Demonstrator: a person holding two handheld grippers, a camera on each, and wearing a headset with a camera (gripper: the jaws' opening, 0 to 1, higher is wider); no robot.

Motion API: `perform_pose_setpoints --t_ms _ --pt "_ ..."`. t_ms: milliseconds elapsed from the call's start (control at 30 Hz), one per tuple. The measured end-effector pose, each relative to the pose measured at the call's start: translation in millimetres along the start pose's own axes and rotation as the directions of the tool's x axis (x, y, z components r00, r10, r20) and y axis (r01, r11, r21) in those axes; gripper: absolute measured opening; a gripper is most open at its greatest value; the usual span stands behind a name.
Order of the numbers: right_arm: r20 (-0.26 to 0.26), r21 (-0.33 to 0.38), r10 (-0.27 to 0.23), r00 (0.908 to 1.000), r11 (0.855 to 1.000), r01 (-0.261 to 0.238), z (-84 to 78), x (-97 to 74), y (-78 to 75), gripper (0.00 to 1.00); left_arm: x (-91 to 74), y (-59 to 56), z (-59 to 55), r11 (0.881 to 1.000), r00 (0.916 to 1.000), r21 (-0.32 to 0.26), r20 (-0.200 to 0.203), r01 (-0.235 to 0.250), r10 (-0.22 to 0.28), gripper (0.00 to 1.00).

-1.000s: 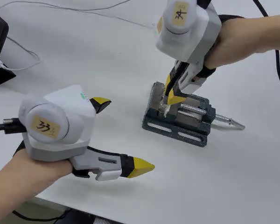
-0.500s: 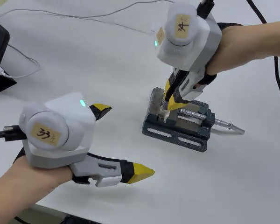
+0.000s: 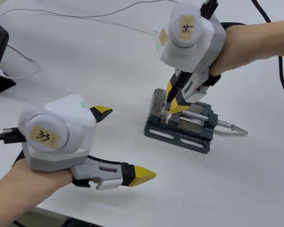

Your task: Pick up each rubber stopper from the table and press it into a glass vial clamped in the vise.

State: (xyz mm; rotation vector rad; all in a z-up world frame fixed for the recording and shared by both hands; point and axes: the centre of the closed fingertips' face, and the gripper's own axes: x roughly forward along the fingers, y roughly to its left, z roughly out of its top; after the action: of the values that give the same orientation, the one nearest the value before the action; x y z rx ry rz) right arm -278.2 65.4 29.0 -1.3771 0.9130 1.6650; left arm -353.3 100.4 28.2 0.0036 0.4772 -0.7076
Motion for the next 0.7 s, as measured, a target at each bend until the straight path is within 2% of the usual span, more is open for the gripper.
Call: perform_pose_setpoints --t_ms 367,700 --pt "0.014 0.017 -0.012 0.9998 1.0 0.012 -2.4 -7.3 -3.8 0.12 -0.7 -0.1 1.5 1.0 1.0 0.002 0.001 0.0 0.0 0.97" --pt "0.02 0.024 -0.033 0.9993 0.999 0.032 -6.7 -18.4 -0.9 0.1 0.4 0.7 5.8 1.0 1.0 0.007 0.005 0.0 0.0 0.97"
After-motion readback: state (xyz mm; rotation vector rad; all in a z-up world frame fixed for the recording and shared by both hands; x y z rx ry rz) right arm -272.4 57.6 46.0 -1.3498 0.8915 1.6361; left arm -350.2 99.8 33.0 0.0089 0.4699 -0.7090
